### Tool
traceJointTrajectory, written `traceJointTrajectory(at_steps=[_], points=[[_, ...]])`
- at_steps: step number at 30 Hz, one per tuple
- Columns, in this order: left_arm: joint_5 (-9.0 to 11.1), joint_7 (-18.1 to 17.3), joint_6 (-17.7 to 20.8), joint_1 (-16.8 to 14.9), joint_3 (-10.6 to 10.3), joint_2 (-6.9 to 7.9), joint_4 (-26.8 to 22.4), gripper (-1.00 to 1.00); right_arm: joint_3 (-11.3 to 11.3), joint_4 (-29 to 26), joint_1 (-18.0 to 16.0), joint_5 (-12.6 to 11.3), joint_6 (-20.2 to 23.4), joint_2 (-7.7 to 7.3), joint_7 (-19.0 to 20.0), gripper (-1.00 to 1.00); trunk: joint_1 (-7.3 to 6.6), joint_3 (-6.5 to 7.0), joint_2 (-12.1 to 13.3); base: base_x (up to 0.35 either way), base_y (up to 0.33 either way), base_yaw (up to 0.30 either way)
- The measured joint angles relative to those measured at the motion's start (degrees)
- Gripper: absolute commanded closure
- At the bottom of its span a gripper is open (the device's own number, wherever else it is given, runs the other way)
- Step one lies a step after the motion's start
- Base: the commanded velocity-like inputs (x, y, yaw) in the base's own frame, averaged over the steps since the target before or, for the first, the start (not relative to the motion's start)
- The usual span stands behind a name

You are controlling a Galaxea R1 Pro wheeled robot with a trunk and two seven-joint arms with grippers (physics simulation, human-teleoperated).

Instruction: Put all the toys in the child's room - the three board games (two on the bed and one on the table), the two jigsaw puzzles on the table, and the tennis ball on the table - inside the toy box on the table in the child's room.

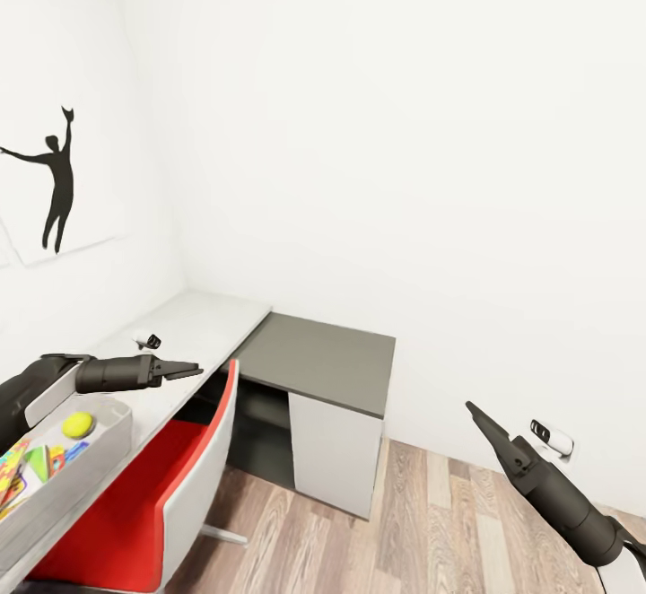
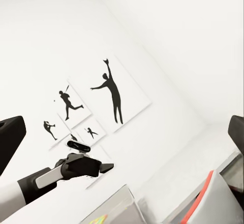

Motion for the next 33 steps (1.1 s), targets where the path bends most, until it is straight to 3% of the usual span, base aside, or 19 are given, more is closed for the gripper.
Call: traceJointTrajectory(at_steps=[10, 33], points=[[0.0, 0.0, -1.1, 0.0, -0.1, -0.01, 0.0, -1.00, 0.0, 0.0, 0.0, 0.0, 0.0, 0.00, 0.0, -1.00, 0.00, 0.79, 0.0, 0.000, -0.229, -0.202], [0.0, 0.0, -1.8, 0.0, -0.1, -0.08, 0.0, -1.00, 0.0, 0.1, 0.0, 0.1, 0.0, 0.03, 0.0, -1.00, 0.00, 1.44, 0.0, -0.001, -0.008, -0.070]])
